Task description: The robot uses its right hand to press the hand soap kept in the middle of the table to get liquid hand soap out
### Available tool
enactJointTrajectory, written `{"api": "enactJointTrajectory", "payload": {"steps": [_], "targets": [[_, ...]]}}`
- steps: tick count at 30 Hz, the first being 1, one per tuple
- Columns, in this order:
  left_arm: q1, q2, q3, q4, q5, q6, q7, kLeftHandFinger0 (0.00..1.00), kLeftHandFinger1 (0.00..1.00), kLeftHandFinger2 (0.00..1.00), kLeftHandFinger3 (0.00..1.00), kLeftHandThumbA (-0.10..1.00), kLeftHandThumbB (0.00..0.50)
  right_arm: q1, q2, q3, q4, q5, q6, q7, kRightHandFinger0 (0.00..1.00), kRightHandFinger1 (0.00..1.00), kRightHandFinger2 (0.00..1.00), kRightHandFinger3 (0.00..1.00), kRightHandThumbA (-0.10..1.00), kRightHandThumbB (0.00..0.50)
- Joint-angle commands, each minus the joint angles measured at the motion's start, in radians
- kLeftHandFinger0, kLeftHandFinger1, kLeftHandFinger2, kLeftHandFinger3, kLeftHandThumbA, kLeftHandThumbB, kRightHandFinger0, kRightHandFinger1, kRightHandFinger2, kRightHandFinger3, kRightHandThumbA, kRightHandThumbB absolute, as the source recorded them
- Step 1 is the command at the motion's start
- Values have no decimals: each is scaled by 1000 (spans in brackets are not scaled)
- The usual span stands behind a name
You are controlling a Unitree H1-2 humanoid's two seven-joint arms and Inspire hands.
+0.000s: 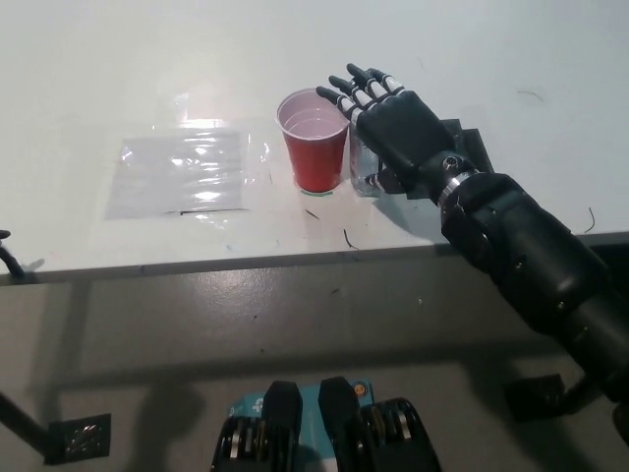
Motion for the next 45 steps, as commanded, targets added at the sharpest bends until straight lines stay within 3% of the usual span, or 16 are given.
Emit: {"api": "enactJointTrajectory", "payload": {"steps": [1, 4, 15, 17, 24, 28, 31, 33, 38, 41, 45], "targets": [[-39, 32, 14, -23, -3, 19, 4, 1000, 1000, 973, 798, 1000, 135, 76, -40, 36, 65, -15, 39, 137, 1000, 1000, 1000, 1000, 1000, 500], [-45, 26, 24, -24, 3, 19, -9, 1000, 1000, 987, 826, 1000, 136, 78, -42, 30, 61, -4, 32, 140, 1000, 1000, 1000, 1000, 1000, 500], [-49, 42, 4, -17, -11, 19, 9, 1000, 1000, 964, 788, 1000, 120, 94, -41, 15, 58, 21, 28, 144, 1000, 1000, 1000, 1000, 1000, 500], [-50, 47, -1, -13, -7, 19, 7, 1000, 1000, 982, 811, 1000, 135, 99, -39, 12, 60, 23, 34, 142, 1000, 1000, 1000, 1000, 1000, 500], [-47, 41, 1, -22, -10, 19, 20, 1000, 1000, 960, 745, 1000, 134, 106, -37, 3, 75, 40, 14, 125, 1000, 1000, 1000, 1000, 1000, 500], [-48, 39, 3, -20, 2, 19, 10, 1000, 1000, 981, 817, 1000, 147, 111, -35, -4, 69, 54, 33, 154, 1000, 1000, 1000, 1000, 1000, 500], [-66, 48, -6, -9, -14, 19, 14, 1000, 1000, 948, 771, 1000, 131, 115, -31, -5, 70, 57, 44, 152, 1000, 1000, 1000, 1000, 1000, 500], [-60, 42, 2, -9, -1, 19, 0, 1000, 1000, 965, 774, 1000, 151, 127, -26, -3, 77, 56, 40, 136, 1000, 1000, 1000, 1000, 1000, 500], [-28, 47, -7, -19, 3, 19, 0, 1000, 1000, 977, 772, 1000, 127, 139, -40, -20, 18, 76, 25, 136, 1000, 1000, 1000, 1000, 1000, 500], [-15, 32, 4, -19, 9, 19, -4, 1000, 1000, 967, 732, 1000, 144, 118, -58, -44, -49, 83, 26, 142, 1000, 1000, 1000, 1000, 1000, 500], [11, 19, 15, -28, 28, 19, -16, 1000, 1000, 968, 804, 1000, 161, 38, -83, -85, -131, 92, 24, 149, 1000, 1000, 1000, 1000, 1000, 500]]}}
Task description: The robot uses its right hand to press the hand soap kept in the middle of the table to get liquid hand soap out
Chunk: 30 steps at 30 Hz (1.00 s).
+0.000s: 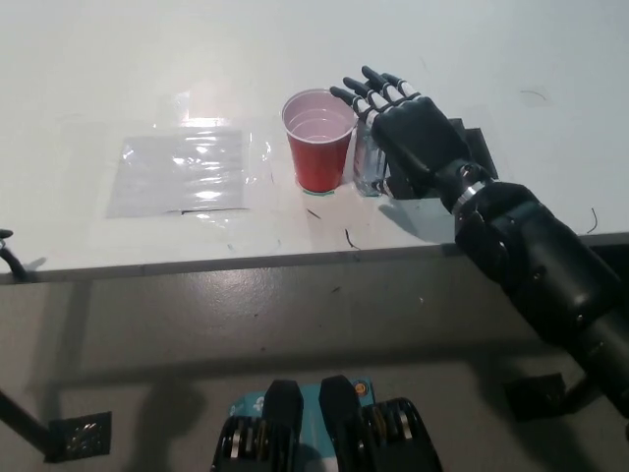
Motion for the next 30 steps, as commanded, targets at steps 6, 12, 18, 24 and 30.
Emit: {"api": "enactJointTrajectory", "payload": {"steps": [6, 12, 18, 24, 30], "targets": [[35, 12, 22, -35, 34, 19, -10, 1000, 1000, 981, 758, 1000, 166, -131, -74, -82, -96, 44, 31, 177, 1000, 1000, 1000, 1000, 1000, 500], [48, -4, 39, -40, 43, 19, -22, 1000, 1000, 981, 726, 1000, 168, -201, -78, -131, -149, 51, 47, 213, 1000, 1000, 1000, 1000, 1000, 500], [54, -5, 38, -44, 58, 19, -31, 1000, 1000, 992, 807, 1000, 172, -234, -87, -165, -194, 41, 56, 224, 1000, 1000, 1000, 1000, 1000, 500], [63, 4, 31, -46, 48, 19, -24, 1000, 1000, 1000, 830, 1000, 156, -214, -112, -206, -253, 47, 74, 249, 1000, 1000, 1000, 1000, 1000, 500], [70, 2, 36, -46, 60, 19, -28, 1000, 1000, 1000, 805, 1000, 171, -160, -162, -249, -339, 53, 87, 279, 1000, 1000, 1000, 1000, 1000, 500]]}}
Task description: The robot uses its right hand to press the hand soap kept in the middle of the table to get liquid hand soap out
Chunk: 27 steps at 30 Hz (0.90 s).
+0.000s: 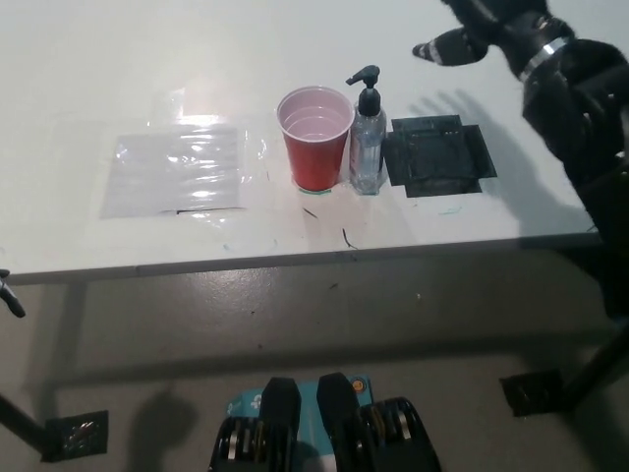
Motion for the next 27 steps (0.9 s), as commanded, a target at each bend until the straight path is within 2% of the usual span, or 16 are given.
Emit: {"api": "enactJointTrajectory", "payload": {"steps": [1, 7, 8, 14, 16, 18, 19, 22, 24, 27], "targets": [[-6, 31, 11, -28, 16, 19, -10, 1000, 1000, 1000, 796, 1000, 173, 4, -63, -52, -100, 23, 27, 31, 1000, 1000, 1000, 1000, 1000, 500], [0, 30, 13, -19, 7, 19, 0, 1000, 1000, 1000, 784, 1000, 176, 135, -97, -151, -293, 45, 86, 49, 1000, 1000, 1000, 1000, 1000, 500], [-2, 25, 22, -18, 10, 19, -8, 1000, 1000, 1000, 789, 1000, 178, 168, -99, -172, -325, 53, 81, 35, 1000, 1000, 1000, 1000, 1000, 489], [-1, 30, 19, -18, 9, 19, -4, 1000, 1000, 995, 798, 1000, 189, 291, -99, -247, -426, 86, 76, 20, 1000, 1000, 1000, 1000, 1000, 500], [2, 32, 19, -21, 5, 19, -9, 1000, 1000, 1000, 814, 1000, 181, 377, -89, -284, -493, 107, 109, 27, 1000, 1000, 1000, 1000, 1000, 500], [10, 26, 25, -19, -3, 19, 1, 1000, 1000, 995, 771, 1000, 180, 460, -69, -311, -519, 110, 96, -16, 1000, 1000, 1000, 1000, 1000, 488], [9, 25, 27, -19, -6, 19, 1, 1000, 1000, 995, 755, 1000, 180, 494, -53, -326, -532, 114, 115, -22, 1000, 1000, 1000, 1000, 1000, 500], [10, 22, 30, -24, 4, 19, -3, 1000, 1000, 1000, 752, 1000, 188, 550, -31, -354, -532, 128, 83, -57, 1000, 1000, 1000, 1000, 1000, 485], [7, 20, 31, -19, -1, 19, 0, 1000, 1000, 1000, 787, 1000, 182, 592, -12, -374, -539, 126, 110, -63, 1000, 1000, 1000, 1000, 1000, 500], [14, 18, 28, -19, -13, 19, 12, 1000, 1000, 1000, 784, 1000, 178, 644, 10, -399, -537, 130, 111, -75, 1000, 1000, 1000, 1000, 1000, 479]]}}
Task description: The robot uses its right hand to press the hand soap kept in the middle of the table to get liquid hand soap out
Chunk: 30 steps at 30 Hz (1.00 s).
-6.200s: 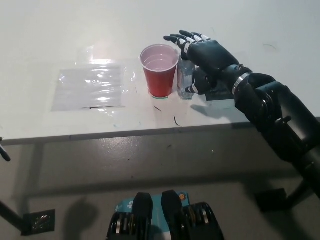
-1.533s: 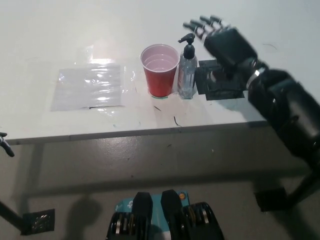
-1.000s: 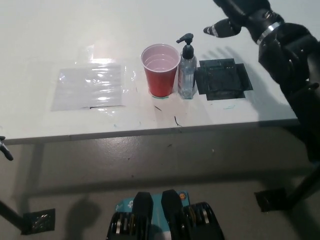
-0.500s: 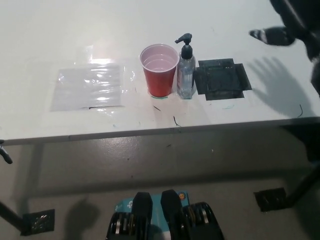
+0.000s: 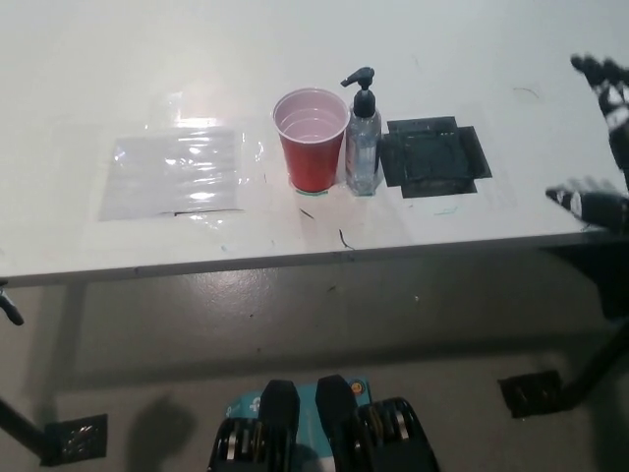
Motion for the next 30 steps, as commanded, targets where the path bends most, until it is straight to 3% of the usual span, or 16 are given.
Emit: {"api": "enactJointTrajectory", "payload": {"steps": [1, 4, 6, 10, 12, 18, 21, 29, 30], "targets": [[-4, 23, 17, -18, -11, 19, 14, 1000, 1000, 994, 786, 1000, 184, 59, 19, -56, -22, 47, -4, -88, 1000, 1000, 1000, 1000, 1000, 422], [4, 32, 9, -21, -24, 19, 31, 1000, 1000, 977, 792, 1000, 170, 116, 37, -68, 14, 41, -30, -134, 1000, 1000, 1000, 1000, 1000, 407], [-3, 27, 15, -17, -27, 19, 28, 1000, 1000, 977, 771, 1000, 162, 159, 51, -78, 40, 53, -31, -150, 1000, 1000, 1000, 1000, 1000, 449], [-4, 16, 26, -17, -22, 19, 22, 1000, 1000, 987, 785, 1000, 194, 206, 67, -90, 73, 69, -50, -188, 1000, 1000, 1000, 1000, 1000, 443], [0, 17, 26, -16, -29, 19, 25, 1000, 1000, 975, 784, 1000, 167, 219, 74, -93, 74, 65, -38, -196, 1000, 1000, 1000, 1000, 1000, 448], [15, 9, 32, -26, -27, 19, 33, 1000, 1000, 998, 819, 1000, 170, 266, 92, -117, 97, 75, -24, -237, 1000, 1000, 1000, 1000, 1000, 460], [14, 11, 31, -20, -42, 19, 39, 1000, 1000, 992, 782, 1000, 170, 282, 113, -147, 143, 162, -92, -268, 1000, 1000, 1000, 1000, 1000, 344], [14, 13, 28, -17, -51, 19, 44, 1000, 1000, 983, 791, 1000, 163, 279, 151, -201, 189, 314, -130, -247, 1000, 1000, 1000, 1000, 1000, 296], [14, 14, 27, -19, -47, 19, 44, 1000, 1000, 980, 789, 1000, 162, 278, 154, -204, 188, 327, -128, -241, 1000, 1000, 1000, 1000, 1000, 272]]}}
